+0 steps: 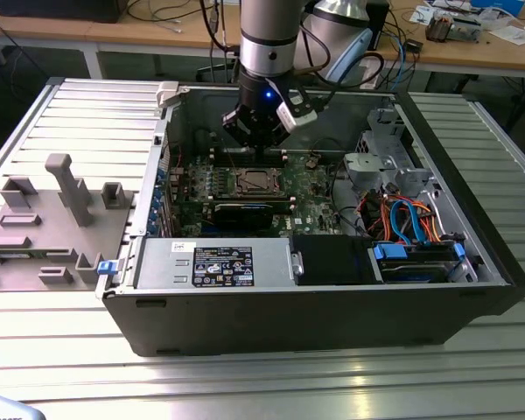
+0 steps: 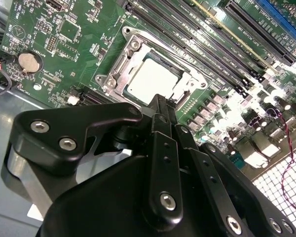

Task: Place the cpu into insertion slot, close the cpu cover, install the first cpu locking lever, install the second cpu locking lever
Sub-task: 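Install the first cpu locking lever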

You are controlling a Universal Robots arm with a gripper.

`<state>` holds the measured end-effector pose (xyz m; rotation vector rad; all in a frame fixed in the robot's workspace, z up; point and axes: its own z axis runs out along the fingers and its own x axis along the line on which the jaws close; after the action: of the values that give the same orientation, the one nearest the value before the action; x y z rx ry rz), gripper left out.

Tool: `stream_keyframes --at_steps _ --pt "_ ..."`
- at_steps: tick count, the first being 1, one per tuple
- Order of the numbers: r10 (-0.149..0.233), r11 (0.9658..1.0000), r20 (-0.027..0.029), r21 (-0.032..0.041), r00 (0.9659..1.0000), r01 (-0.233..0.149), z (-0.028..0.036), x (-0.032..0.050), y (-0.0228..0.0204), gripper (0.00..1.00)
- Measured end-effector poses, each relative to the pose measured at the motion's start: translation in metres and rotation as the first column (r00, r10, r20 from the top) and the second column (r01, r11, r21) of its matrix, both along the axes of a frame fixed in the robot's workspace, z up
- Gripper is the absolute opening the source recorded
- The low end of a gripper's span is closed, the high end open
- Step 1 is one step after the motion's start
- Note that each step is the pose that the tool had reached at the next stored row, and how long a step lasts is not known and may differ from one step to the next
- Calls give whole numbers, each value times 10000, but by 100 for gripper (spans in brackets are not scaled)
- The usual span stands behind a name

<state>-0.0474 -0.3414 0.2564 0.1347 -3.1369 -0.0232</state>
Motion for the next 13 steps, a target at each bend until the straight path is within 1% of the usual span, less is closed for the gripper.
stream_keyframes --at_steps 13 --pt "1 10000 1 4 10000 -1 0 -34 0 11"
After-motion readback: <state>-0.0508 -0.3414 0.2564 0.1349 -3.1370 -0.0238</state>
